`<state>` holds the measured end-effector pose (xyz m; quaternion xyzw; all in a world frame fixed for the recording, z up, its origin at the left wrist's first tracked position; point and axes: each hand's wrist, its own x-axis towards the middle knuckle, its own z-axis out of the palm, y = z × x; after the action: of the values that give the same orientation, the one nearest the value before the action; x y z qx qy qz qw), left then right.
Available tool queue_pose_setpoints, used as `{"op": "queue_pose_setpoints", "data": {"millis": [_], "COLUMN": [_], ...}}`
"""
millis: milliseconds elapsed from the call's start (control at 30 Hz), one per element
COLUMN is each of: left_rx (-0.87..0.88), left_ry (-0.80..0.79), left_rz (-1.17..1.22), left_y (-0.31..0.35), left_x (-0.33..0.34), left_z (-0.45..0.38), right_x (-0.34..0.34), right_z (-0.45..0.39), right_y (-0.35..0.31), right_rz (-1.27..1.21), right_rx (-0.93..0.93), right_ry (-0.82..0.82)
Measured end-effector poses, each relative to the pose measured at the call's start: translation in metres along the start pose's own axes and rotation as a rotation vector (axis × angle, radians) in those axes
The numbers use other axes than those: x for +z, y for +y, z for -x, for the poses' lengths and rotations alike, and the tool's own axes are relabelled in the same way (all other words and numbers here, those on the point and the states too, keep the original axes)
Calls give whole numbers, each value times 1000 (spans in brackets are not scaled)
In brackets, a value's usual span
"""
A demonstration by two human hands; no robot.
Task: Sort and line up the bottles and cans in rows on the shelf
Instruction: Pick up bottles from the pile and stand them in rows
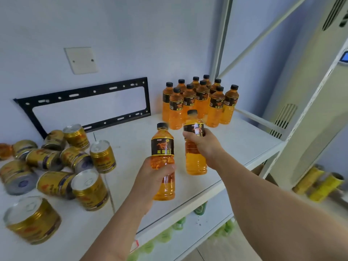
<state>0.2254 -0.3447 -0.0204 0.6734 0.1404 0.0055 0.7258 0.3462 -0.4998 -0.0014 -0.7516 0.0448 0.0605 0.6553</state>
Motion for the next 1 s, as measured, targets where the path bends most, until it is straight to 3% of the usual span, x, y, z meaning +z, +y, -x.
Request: {"op": "queue_pose_setpoints", "data": {"millis": [300,567,733,1000], "left_rx": [3,-13,-32,-22], "left_ry": [82,321,457,543], "left_rz": [-80,-121,-90,-84], "left_y": [15,20,26,23], "left_x": [54,104,131,145], "left_z": [-81,-123,-138,-156], "right_x": [-34,-54,-61,-60], "right_z": [-106,-183,-215,-243], "right_y": [-11,-15,-15,-11], "right_rz": [7,43,16,-28], "right_rx": [-51,-85,-115,-136], "right_ry": [-65,-257,-376,-420]}}
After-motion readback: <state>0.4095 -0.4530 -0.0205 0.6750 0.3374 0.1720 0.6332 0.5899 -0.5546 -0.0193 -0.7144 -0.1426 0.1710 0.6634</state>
